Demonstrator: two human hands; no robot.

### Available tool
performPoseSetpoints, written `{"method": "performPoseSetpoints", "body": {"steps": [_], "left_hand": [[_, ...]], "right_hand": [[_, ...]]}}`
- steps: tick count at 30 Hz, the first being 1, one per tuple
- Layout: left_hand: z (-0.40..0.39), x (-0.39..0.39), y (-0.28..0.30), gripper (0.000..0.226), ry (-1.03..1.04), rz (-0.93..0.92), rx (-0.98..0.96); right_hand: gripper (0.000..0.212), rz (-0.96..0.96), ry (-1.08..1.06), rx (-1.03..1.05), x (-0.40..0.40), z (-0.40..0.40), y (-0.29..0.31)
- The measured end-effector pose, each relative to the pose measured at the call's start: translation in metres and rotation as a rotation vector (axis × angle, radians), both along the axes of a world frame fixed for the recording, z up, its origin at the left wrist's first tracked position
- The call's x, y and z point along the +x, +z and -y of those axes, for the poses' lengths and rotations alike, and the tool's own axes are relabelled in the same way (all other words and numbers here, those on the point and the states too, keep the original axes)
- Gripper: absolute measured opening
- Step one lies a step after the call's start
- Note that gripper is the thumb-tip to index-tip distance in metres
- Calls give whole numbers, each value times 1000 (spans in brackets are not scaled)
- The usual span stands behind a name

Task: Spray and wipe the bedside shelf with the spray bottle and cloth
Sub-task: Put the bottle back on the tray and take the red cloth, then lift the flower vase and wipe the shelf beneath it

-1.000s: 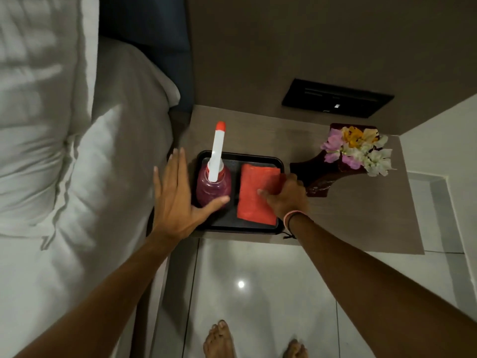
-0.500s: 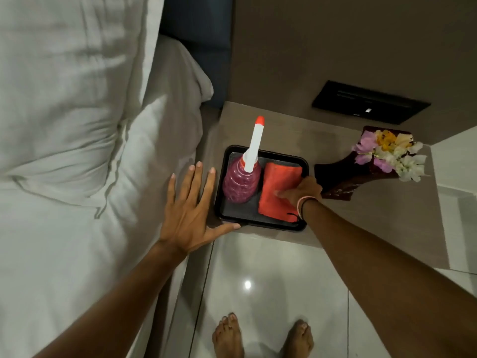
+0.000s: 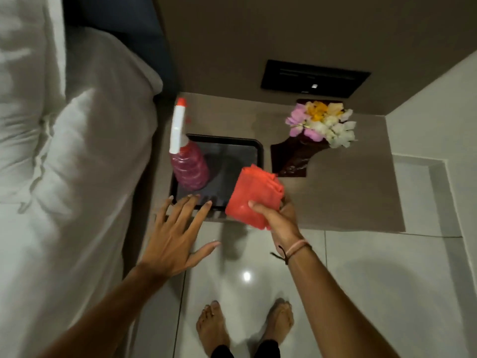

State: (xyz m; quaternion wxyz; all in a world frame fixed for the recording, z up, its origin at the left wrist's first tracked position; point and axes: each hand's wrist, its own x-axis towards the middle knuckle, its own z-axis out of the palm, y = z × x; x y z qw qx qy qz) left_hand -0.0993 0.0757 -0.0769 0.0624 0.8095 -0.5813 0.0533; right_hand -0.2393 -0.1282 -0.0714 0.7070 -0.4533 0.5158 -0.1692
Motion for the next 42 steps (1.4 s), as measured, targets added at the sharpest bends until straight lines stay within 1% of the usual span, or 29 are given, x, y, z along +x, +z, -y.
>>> {"method": "performPoseSetpoints", "body": {"steps": [1, 4, 6, 8, 10, 13, 14, 16, 19, 21, 23, 27, 29, 31, 32, 33, 34, 36, 37, 38, 39, 41, 42], "left_hand": [[14, -9, 6, 80, -29, -3, -21], [68, -27, 33, 73, -34, -31, -133], [117, -37, 56, 67, -32, -16, -261], [168, -45, 75, 69, -56, 10, -320], [212, -50, 88, 76, -102, 40, -309], [261, -53, 93, 80, -138, 86, -164], [270, -52, 91, 81, -133, 93, -105], [282, -48, 84, 78, -129, 89, -21], [291, -43, 79, 64, -137, 85, 40], [297, -39, 82, 61, -139, 77, 72], [305, -30, 88, 61, -148, 57, 111], [330, 0, 107, 64, -182, -28, 191], [343, 11, 114, 64, -198, -59, 222], [351, 18, 115, 64, -202, -80, 246], [352, 19, 114, 64, -201, -86, 247], [353, 20, 114, 64, -202, -87, 241], [353, 21, 114, 64, -205, -86, 232], [350, 22, 114, 64, -215, -80, 222], [350, 22, 114, 64, -220, -75, 225], [350, 24, 114, 65, -225, -69, 232], [351, 25, 114, 65, -231, -71, 241], [355, 27, 114, 65, -243, -88, 252], [357, 28, 115, 65, -248, -97, 257]], "right_hand": [[53, 65, -33, 102, -24, 1, 1], [40, 205, -110, 419, -75, 4, 5], [35, 271, -184, 496, -97, 10, 4], [35, 330, -269, 509, -108, 20, 2], [30, 376, -344, 509, -110, 31, 0], [43, 420, -414, 527, -110, 51, -2], [47, 419, -412, 522, -109, 56, -3], [47, 413, -397, 506, -107, 65, -5], [43, 391, -373, 504, -104, 74, -8], [44, 353, -380, 500, -100, 78, -9], [46, 308, -416, 476, -95, 81, -8], [57, 207, -489, 384, -79, 84, -3], [53, 210, -544, 340, -68, 87, 0], [46, 189, -627, 230, -52, 88, 6], [44, 157, -657, 96, -43, 87, 10], [46, 115, -652, -86, -34, 87, 13], [53, 70, -606, -285, -26, 85, 16], [74, -97, -385, -676, -10, 84, 11], [80, -218, -236, -848, -4, 87, 5], [78, -343, -85, -992, 1, 90, -2], [71, -450, 50, -1098, 5, 92, -10], [52, -582, 241, -1197, 10, 92, -21], [50, -628, 292, -1220, 10, 91, -25]]}}
